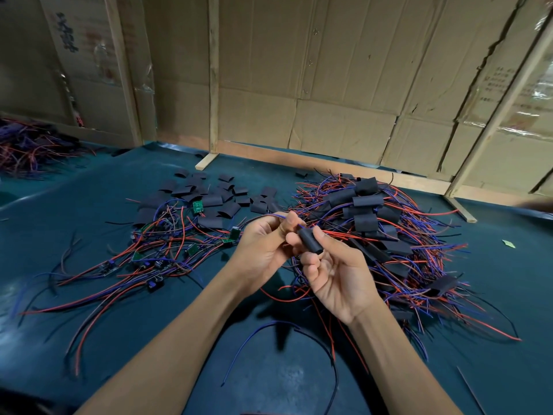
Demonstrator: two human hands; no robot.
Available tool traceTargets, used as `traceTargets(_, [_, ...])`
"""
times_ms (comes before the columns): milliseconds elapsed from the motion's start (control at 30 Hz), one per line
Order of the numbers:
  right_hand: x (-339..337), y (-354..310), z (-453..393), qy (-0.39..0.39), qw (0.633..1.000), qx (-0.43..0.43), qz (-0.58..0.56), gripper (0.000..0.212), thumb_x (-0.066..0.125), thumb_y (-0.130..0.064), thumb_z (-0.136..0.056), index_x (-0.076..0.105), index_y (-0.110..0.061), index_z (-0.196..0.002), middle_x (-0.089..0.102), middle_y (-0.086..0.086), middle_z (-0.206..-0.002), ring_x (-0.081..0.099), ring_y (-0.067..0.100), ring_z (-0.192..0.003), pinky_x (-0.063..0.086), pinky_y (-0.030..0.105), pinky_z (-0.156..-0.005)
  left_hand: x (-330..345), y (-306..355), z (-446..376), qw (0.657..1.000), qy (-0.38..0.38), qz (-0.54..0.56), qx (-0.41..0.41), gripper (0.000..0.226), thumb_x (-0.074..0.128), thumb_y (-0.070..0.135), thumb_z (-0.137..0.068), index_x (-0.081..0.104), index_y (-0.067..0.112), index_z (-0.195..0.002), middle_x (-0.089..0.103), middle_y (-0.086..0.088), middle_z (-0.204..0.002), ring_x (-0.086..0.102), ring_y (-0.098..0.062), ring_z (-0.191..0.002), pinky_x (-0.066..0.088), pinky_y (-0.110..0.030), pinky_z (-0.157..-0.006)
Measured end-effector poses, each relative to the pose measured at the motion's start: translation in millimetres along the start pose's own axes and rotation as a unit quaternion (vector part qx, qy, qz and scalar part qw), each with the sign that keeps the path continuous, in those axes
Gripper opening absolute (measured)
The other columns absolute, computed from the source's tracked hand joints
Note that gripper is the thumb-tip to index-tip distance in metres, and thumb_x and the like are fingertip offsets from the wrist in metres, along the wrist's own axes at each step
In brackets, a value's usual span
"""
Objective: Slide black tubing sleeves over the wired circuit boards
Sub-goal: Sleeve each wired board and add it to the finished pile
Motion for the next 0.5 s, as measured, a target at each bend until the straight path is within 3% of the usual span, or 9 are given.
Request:
traceTargets(167, [-1.6, 3.1, 0.1, -0.01, 0.999, 0.02, -0.023, 0.041, 0.061, -0.022, -0.091, 0.063, 0.006, -0.121, 0.071, 0.022, -0.099, 0.06, 0.008, -0.052, 0.055, 0.019, -0.046, 1.8, 0.9, 0.9, 1.0, -0.007, -0.002, 0.002, 0.025, 0.057, 0.022, -0.089, 0.057, -0.003, -0.092, 0.061, 0.004, -0.059, 0.06, -0.006, -0.058, 0.051, -0.021, -0.06])
traceTargets(233, [-1.7, 3.3, -0.5, -0.024, 0.999, 0.022, -0.03, 0.04, 0.07, -0.021, -0.088, 0.067, 0.005, -0.118, 0.07, 0.023, -0.101, 0.06, 0.009, -0.053, 0.055, 0.02, -0.047, 2.5, 1.8, 1.1, 1.0, -0.007, -0.007, 0.007, 0.025, 0.057, 0.023, -0.088, 0.058, -0.002, -0.091, 0.061, 0.005, -0.06, 0.059, -0.007, -0.059, 0.051, -0.021, -0.061])
traceTargets(333, [-1.2, 1.9, -0.8, -0.044, 0.999, 0.019, -0.022, 0.058, 0.09, -0.021, -0.071, 0.069, 0.004, -0.119, 0.07, 0.022, -0.101, 0.061, 0.01, -0.054, 0.055, 0.021, -0.048, 2.1, 1.9, 2.0, 1.0, -0.011, -0.022, 0.009, 0.025, 0.06, 0.023, -0.087, 0.062, -0.001, -0.09, 0.062, -0.002, -0.068, 0.058, -0.016, -0.067, 0.052, -0.025, -0.062])
traceTargets(500, [-3.2, -0.1, -1.3, -0.03, 0.999, 0.008, 0.008, 0.047, 0.08, -0.018, -0.08, 0.062, 0.002, -0.119, 0.071, 0.019, -0.091, 0.061, 0.008, -0.052, 0.052, 0.018, -0.045, 2.5, 0.1, 4.9, 0.997, -0.045, -0.065, -0.01, 0.016, 0.062, 0.016, -0.088, 0.063, 0.0, -0.094, 0.061, -0.005, -0.07, 0.055, -0.023, -0.072, 0.046, -0.032, -0.065])
Point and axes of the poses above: each hand's wrist, its own z-axis away from the middle knuckle, its own x-axis out of the palm, y = z × x, the point moved 6 cm from there along -z, towards the middle knuckle
